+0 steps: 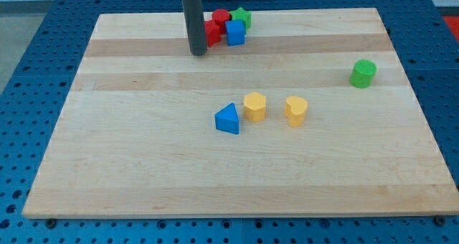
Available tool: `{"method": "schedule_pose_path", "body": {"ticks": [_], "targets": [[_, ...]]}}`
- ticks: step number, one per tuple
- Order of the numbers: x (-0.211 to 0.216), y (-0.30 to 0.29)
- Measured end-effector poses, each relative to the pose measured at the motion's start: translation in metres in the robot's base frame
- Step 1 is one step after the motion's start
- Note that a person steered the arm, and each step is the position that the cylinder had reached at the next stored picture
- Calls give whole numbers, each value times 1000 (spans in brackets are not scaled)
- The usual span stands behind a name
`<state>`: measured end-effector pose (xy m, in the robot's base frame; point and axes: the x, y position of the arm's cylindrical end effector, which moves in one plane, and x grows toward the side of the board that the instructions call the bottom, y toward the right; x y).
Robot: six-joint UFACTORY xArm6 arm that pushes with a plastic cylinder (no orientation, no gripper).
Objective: Push the blue triangle closer to the blue cube
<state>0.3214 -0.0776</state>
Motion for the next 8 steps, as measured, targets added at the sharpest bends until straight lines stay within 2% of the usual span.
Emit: {"method": "schedule_pose_path", "body": {"ticks": [4,5,6,8], "targets": [[157,0],[183,20],[183,55],[158,89]]}}
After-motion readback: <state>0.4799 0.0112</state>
